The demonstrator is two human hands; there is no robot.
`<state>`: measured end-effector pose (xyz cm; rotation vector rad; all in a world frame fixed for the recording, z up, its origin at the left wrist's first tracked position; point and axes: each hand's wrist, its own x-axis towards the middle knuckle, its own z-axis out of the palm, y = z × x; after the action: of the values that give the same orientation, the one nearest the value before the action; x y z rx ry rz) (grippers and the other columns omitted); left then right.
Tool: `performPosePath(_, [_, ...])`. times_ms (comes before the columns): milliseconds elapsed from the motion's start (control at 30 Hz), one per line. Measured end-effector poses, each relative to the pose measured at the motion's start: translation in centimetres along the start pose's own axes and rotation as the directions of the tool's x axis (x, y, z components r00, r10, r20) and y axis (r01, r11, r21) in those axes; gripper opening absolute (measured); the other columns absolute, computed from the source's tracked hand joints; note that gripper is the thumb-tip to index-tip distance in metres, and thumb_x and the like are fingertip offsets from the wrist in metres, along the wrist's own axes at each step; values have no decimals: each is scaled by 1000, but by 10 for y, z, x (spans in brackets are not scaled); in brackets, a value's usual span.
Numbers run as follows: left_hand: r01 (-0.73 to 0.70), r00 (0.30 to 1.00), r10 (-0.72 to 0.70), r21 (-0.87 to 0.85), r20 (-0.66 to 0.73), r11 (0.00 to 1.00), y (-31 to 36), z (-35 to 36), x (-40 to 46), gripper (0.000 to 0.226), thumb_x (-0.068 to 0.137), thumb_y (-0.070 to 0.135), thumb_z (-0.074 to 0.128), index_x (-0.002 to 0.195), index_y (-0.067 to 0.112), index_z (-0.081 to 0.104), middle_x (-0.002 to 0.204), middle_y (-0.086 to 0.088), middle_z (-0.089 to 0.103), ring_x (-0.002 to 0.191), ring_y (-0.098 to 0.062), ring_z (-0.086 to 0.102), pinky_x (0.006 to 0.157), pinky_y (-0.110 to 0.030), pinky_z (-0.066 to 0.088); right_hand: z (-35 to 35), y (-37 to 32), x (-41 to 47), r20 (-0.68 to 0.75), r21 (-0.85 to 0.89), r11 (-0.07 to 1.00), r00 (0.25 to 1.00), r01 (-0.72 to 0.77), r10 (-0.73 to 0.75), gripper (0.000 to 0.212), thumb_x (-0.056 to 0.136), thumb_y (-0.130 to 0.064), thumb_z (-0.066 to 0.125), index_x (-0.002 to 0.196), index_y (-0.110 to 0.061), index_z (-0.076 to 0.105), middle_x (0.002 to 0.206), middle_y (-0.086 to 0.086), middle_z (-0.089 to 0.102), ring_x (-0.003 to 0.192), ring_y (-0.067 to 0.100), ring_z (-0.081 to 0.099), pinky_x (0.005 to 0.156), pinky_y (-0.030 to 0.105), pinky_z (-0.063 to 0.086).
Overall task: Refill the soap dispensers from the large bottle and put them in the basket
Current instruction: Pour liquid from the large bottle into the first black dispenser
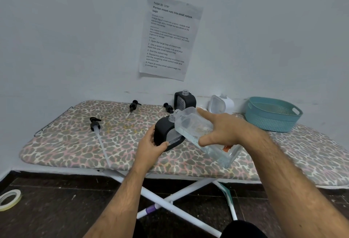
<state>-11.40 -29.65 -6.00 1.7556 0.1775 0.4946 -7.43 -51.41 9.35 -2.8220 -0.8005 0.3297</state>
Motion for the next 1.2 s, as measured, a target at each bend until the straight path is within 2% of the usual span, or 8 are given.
performPosePath(133, [0, 1000, 0, 0, -4, 1000, 2, 0, -1, 65, 85, 2, 71, 127, 42, 42, 107, 30, 53, 93, 17, 57, 77, -8, 49, 0, 0, 0, -5, -25, 1000, 1000, 3, -3, 101, 77, -51, 66, 155, -46, 3, 85, -8, 61, 76, 14, 69, 85, 38, 57])
performPosePath(333, [6, 1000, -6, -4, 2, 1000, 2, 0, -1, 66, 85, 3, 72, 128, 42, 41, 109, 29, 54, 98, 13, 56, 81, -9, 49, 1, 1, 1, -6, -8, 1000, 1000, 2, -2, 101, 77, -50, 66, 155, -46, 3, 85, -7, 63, 71, 13, 69, 83, 37, 59])
performPosePath(433, [3, 1000, -3, -9, 3, 1000, 4, 0, -2, 65, 85, 2, 71, 128, 40, 40, 108, 30, 51, 98, 15, 54, 74, -4, 47, 2, 2, 2, -9, -14, 1000, 1000, 6, -6, 101, 76, -52, 66, 154, -47, 3, 86, -10, 60, 73, 14, 70, 84, 37, 58])
performPosePath(600, [9, 1000, -9, -15, 2, 1000, 3, 0, -2, 66, 85, 0, 71, 130, 38, 41, 107, 30, 51, 90, 21, 54, 74, -3, 47, 2, 3, 3, -12, -28, 1000, 1000, 2, -3, 102, 76, -53, 66, 155, -47, 2, 98, 0, 67, 77, 13, 67, 87, 40, 57])
performPosePath(800, [5, 1000, -5, -16, 1, 1000, 4, 0, -2, 65, 85, 1, 71, 127, 41, 42, 108, 29, 52, 96, 13, 56, 74, -5, 47, 1, 2, 2, -10, -21, 1000, 1000, 1, -1, 101, 76, -53, 66, 154, -47, 2, 93, -7, 62, 77, 14, 70, 86, 38, 57])
performPosePath(900, [1, 1000, -1, -19, -1, 1000, 3, 0, -2, 64, 85, 1, 71, 125, 42, 42, 108, 29, 52, 93, 17, 58, 74, -4, 47, 2, 2, 2, -13, -17, 1000, 1000, -1, 0, 101, 76, -52, 66, 154, -47, 4, 86, -7, 63, 74, 14, 70, 85, 38, 58])
performPosePath(1033, [5, 1000, -5, -20, -6, 1000, 1, 0, -1, 65, 84, 2, 73, 122, 46, 44, 110, 27, 57, 97, 14, 59, 84, -12, 49, 0, 1, 2, -4, -3, 1000, 1000, 0, 0, 101, 76, -50, 66, 154, -46, 3, 82, -9, 62, 73, 14, 71, 86, 37, 58])
performPosePath(1200, [2, 1000, -2, -19, -6, 1000, 0, 0, 0, 65, 84, 2, 73, 124, 45, 44, 111, 26, 57, 99, 12, 59, 83, -12, 50, 0, 0, 1, -3, -3, 1000, 1000, -5, 5, 101, 76, -50, 66, 155, -47, 3, 83, -10, 61, 73, 14, 71, 84, 36, 58])
